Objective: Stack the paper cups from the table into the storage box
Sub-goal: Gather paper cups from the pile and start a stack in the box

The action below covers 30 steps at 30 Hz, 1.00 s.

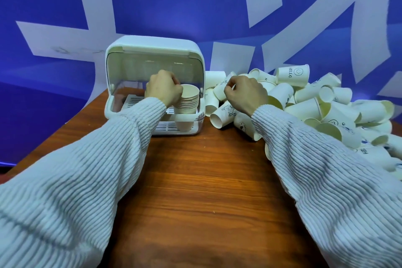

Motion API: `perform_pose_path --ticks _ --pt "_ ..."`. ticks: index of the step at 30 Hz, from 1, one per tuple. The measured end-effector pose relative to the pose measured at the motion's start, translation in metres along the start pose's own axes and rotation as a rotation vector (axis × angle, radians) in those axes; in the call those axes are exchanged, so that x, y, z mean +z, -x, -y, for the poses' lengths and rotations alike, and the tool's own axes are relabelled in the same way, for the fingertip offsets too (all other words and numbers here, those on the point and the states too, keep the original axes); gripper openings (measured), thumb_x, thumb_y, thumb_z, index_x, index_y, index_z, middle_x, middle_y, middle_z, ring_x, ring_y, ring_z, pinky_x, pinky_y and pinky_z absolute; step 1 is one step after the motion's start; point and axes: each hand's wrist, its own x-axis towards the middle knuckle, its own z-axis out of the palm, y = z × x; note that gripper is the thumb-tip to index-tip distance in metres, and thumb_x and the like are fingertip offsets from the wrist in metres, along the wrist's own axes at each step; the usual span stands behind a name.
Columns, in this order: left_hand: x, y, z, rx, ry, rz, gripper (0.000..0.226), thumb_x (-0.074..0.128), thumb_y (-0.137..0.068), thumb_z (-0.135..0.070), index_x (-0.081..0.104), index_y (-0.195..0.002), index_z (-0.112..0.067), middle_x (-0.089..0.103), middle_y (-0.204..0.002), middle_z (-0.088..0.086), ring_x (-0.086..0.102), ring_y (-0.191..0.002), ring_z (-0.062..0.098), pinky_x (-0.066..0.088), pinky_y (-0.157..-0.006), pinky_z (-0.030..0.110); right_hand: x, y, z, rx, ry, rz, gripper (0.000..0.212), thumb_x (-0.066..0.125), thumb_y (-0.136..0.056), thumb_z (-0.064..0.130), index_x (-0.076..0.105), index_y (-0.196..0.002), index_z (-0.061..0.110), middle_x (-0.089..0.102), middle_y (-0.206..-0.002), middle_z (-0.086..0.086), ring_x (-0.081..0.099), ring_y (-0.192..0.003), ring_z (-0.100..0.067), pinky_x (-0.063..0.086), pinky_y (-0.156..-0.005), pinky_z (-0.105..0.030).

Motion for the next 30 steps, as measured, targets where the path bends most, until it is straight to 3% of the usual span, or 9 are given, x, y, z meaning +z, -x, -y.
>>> perform_pose_path --ticks 6,11,14,16,21,24,26,28,30 --pt "0.007 0.007 -0.003 0.193 0.01 -0.178 0.03 0.057 -0.093 -0.032 0.069 -0.115 -0.016 0.06 -0.112 0.01 0.058 -0.106 0.033 0.046 -0.093 0.044 0.012 0.001 -0.01 -0.062 0.245 0.108 0.034 0.049 -0.093 0.03 0.068 -0.119 0.02 0.07 -0.115 -0.011 0.061 -0.11 -0.036 0.046 -0.087 -0.041" --pt "0.018 0.025 -0.004 0.426 0.037 -0.259 0.026 0.056 -0.09 -0.03 0.067 -0.11 -0.017 0.058 -0.102 0.004 0.056 -0.101 0.027 0.043 -0.088 0.04 0.025 0.002 -0.015 -0.039 0.37 0.245 0.038 0.051 -0.09 0.041 0.058 -0.117 0.015 0.066 -0.124 -0.014 0.055 -0.119 -0.036 0.038 -0.099 -0.045" --pt "0.025 0.031 -0.004 0.515 0.009 -0.242 0.024 0.057 -0.09 -0.028 0.067 -0.109 -0.016 0.059 -0.099 0.004 0.055 -0.097 0.028 0.043 -0.084 0.04 0.024 0.0 -0.014 -0.062 0.267 0.173 0.027 0.058 -0.085 0.028 0.059 -0.111 0.017 0.068 -0.114 -0.01 0.058 -0.115 -0.036 0.038 -0.1 -0.044" --pt "0.03 0.034 -0.005 0.57 -0.027 -0.213 0.024 0.056 -0.089 -0.028 0.068 -0.107 -0.017 0.059 -0.099 0.003 0.054 -0.095 0.028 0.038 -0.082 0.037 0.019 -0.001 -0.013 -0.086 0.187 0.213 0.025 0.059 -0.082 0.026 0.064 -0.106 0.024 0.07 -0.108 -0.007 0.061 -0.109 -0.034 0.04 -0.097 -0.043" --pt "0.04 0.042 -0.008 0.578 -0.13 -0.12 0.029 0.053 -0.088 -0.03 0.07 -0.109 -0.019 0.059 -0.106 0.004 0.053 -0.102 0.029 0.038 -0.089 0.042 0.017 0.009 -0.017 -0.214 0.258 0.324 0.049 0.058 -0.086 0.031 0.06 -0.135 0.031 0.059 -0.135 -0.009 0.054 -0.124 -0.032 0.041 -0.101 -0.044" --pt "0.042 0.047 -0.008 0.668 -0.281 -0.111 0.042 0.041 -0.085 -0.04 0.072 -0.104 -0.019 0.064 -0.108 0.004 0.053 -0.107 0.031 0.036 -0.092 0.044 0.017 0.013 -0.018 -0.27 0.327 0.346 0.048 0.059 -0.087 0.028 0.06 -0.135 0.034 0.059 -0.137 -0.002 0.051 -0.128 -0.028 0.035 -0.106 -0.046" --pt "0.043 0.05 -0.008 0.813 -0.455 -0.14 0.041 0.043 -0.086 -0.041 0.074 -0.097 -0.017 0.067 -0.108 0.003 0.054 -0.112 0.031 0.034 -0.097 0.046 0.014 0.015 -0.017 -0.299 0.314 0.319 0.04 0.057 -0.089 0.027 0.066 -0.128 0.033 0.065 -0.127 -0.001 0.055 -0.122 -0.027 0.037 -0.103 -0.045" --pt "0.048 0.053 -0.007 0.924 -0.592 -0.148 0.041 0.046 -0.088 -0.042 0.076 -0.094 -0.015 0.069 -0.108 0.005 0.055 -0.117 0.029 0.029 -0.108 0.049 0.008 0.018 -0.017 -0.27 0.263 0.171 0.034 0.053 -0.09 0.026 0.07 -0.12 0.028 0.069 -0.119 -0.005 0.059 -0.113 -0.031 0.043 -0.097 -0.044" --pt "0.054 0.057 -0.009 0.931 -0.715 -0.089 0.054 0.04 -0.091 -0.051 0.076 -0.101 -0.012 0.072 -0.107 0.008 0.052 -0.125 0.03 0.017 -0.118 0.055 0.001 0.021 -0.019 -0.204 0.214 0.066 0.03 0.051 -0.09 0.028 0.072 -0.111 0.025 0.072 -0.111 -0.007 0.062 -0.105 -0.033 0.047 -0.091 -0.044"
